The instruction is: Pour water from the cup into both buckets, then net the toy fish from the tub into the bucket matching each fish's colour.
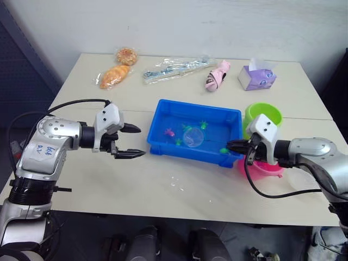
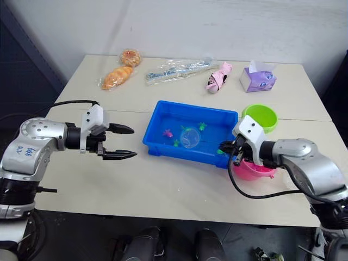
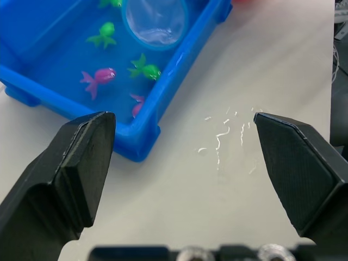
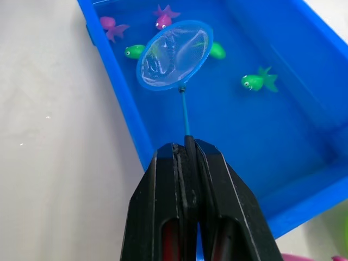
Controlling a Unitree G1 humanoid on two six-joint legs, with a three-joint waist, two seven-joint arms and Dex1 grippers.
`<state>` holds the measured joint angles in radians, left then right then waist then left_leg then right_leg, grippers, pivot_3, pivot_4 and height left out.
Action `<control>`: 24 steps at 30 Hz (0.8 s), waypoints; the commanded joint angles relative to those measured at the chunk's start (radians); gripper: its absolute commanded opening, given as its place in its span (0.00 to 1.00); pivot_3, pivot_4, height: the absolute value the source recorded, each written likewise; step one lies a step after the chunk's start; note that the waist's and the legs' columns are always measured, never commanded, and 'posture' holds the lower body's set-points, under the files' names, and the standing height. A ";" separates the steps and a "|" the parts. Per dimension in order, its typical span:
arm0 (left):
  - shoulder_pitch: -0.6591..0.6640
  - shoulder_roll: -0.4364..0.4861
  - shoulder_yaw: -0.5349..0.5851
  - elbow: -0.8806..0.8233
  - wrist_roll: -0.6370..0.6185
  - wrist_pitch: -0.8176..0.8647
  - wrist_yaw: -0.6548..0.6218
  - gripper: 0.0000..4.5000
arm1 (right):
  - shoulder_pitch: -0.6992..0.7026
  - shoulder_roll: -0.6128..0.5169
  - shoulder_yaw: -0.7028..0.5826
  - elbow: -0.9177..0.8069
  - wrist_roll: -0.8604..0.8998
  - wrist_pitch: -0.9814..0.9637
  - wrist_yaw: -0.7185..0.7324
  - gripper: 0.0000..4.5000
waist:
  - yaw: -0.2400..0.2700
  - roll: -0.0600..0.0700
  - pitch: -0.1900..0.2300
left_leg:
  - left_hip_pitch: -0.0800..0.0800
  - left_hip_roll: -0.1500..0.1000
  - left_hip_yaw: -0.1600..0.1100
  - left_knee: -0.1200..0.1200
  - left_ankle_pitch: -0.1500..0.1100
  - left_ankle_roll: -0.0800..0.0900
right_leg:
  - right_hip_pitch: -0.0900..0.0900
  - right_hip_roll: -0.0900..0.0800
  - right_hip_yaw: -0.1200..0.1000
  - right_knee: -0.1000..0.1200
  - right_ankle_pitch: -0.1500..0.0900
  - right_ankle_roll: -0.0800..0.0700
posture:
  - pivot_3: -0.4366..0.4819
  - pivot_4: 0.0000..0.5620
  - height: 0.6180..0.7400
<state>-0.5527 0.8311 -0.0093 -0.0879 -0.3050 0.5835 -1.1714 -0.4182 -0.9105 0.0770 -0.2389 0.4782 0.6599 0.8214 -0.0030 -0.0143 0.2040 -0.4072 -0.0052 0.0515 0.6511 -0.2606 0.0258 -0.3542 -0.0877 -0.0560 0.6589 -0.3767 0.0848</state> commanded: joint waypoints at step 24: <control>-0.031 0.062 0.027 0.050 -0.040 0.011 -0.005 0.97 | -0.252 0.221 0.151 0.118 -0.264 -0.115 0.068 0.00 | -0.007 0.000 0.000 | -0.001 0.000 0.003 -0.002 0.000 -0.001 | -0.004 0.000 0.001 0.003 0.000 0.000 | 0.48 0.27 0.99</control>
<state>-0.5973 0.8754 -0.0085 -0.0212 -0.3422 0.6177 -1.1694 -0.6825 -0.6871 0.2238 -0.0713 0.2107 0.5469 0.8652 -0.0100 -0.0141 0.2041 -0.4083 -0.0052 0.0542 0.6489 -0.2603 0.0252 -0.3585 -0.0876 -0.0546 0.6622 -0.3767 0.0848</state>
